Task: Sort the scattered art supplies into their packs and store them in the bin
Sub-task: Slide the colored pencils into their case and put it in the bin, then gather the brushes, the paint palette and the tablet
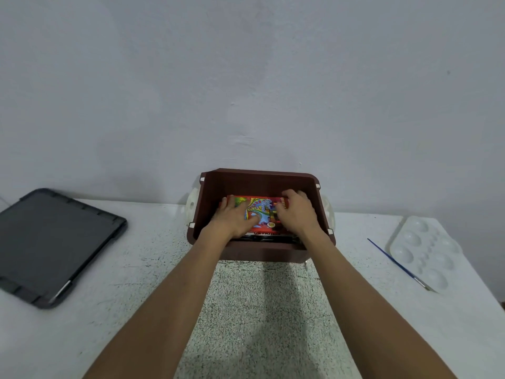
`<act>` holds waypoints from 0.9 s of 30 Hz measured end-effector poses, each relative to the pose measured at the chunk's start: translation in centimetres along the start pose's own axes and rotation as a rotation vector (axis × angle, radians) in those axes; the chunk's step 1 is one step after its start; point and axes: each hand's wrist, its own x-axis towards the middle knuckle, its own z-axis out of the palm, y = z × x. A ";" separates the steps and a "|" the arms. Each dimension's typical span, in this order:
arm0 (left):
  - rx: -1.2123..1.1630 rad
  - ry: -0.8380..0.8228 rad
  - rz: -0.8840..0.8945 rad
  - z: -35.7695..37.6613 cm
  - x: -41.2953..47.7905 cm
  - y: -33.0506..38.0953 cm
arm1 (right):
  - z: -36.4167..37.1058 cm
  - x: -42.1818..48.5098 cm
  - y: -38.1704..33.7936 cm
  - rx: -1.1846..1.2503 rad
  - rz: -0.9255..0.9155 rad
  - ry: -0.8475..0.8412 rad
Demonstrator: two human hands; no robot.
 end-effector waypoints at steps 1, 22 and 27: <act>0.009 0.015 0.003 0.0 0.0 0.0 | -0.6 -0.5 -0.2 0.023 -0.031 0.035; -0.175 0.661 0.862 9.3 -8.2 13.9 | -10.5 -9.2 19.5 0.058 0.199 0.171; -0.059 0.713 0.802 13.2 -7.9 16.4 | -10.4 -9.0 22.8 -0.042 0.171 -0.004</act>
